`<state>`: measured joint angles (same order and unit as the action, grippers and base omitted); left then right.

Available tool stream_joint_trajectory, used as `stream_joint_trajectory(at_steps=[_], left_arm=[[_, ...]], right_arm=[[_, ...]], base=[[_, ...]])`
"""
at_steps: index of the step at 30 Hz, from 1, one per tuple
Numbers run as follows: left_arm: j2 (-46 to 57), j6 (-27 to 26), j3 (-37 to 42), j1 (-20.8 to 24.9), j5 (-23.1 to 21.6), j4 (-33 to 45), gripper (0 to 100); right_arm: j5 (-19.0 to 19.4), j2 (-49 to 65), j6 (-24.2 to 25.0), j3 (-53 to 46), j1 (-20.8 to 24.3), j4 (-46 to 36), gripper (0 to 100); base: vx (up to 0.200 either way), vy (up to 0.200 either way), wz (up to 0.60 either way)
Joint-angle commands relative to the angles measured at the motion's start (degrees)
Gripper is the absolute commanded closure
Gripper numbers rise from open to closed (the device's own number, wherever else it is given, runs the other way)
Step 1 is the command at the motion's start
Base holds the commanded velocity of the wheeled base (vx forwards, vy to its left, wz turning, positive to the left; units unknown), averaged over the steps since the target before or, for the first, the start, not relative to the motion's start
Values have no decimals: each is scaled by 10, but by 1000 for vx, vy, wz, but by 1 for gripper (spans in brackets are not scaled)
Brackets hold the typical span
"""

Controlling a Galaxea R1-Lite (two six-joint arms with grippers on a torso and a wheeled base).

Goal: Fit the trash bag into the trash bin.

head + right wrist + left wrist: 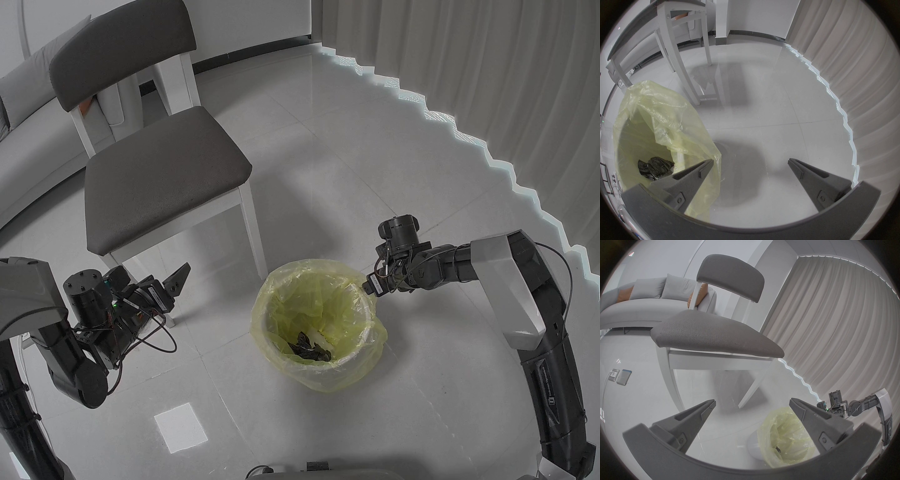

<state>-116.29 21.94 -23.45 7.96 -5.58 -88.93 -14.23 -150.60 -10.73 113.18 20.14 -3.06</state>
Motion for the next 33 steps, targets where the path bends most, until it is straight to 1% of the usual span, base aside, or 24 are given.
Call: stream_joint_trajectory(at_steps=[1,6,9,10,13,15,16,17,20,22,23,28,30,31,32,33], left_arm=[[11,0,-12,-1,-2,-11,0],[47,-8,-20,-1,-15,-11,0],[89,-30,-24,-1,-58,6,0],[100,-38,-26,-1,-65,17,0],[144,-56,-28,-1,-77,72,0],[173,-60,-27,-3,-85,113,0],[173,-60,-27,-3,-85,113,0],[207,-61,-23,-8,-93,154,0],[266,-61,-20,-13,-101,210,0],[309,-61,-19,-14,-101,249,0],[313,-61,-19,-14,-101,252,0],[466,-61,-7,-14,-101,373,0],[512,-61,-12,-14,-100,423,0],[512,-61,-12,-14,-100,423,0],[555,-61,-15,-18,-99,468,0],[569,-61,-14,-22,-99,480,0]], right_arm=[[0,32,-1,-2,0,-6,0],[0,157,1,-80,-5,-10,0],[0,251,2,-137,-6,-7,0],[0,279,4,-151,-6,-7,0],[-1,370,11,-201,-7,-6,0],[-2,428,24,-239,-6,-6,0],[-2,428,24,-239,-6,-6,0],[-8,484,43,-277,-7,-5,0],[-16,569,65,-332,-10,-5,0],[-15,635,68,-372,-25,-5,0],[-15,639,68,-374,-26,-5,0],[-11,825,72,-508,-89,-7,0],[-8,893,71,-547,-111,-12,0],[-8,893,71,-547,-111,-12,0],[-8,952,71,-586,-127,-14,0],[-8,969,71,-599,-132,-14,0]], base=[[0,0,0],[0,0,0],[0,0,0],[0,0,0],[0,0,0],[0,0,0],[0,0,0],[0,0,0],[0,0,0],[0,0,0],[0,0,0],[0,0,0],[0,0,0],[0,0,0],[0,0,0],[0,0,0]])
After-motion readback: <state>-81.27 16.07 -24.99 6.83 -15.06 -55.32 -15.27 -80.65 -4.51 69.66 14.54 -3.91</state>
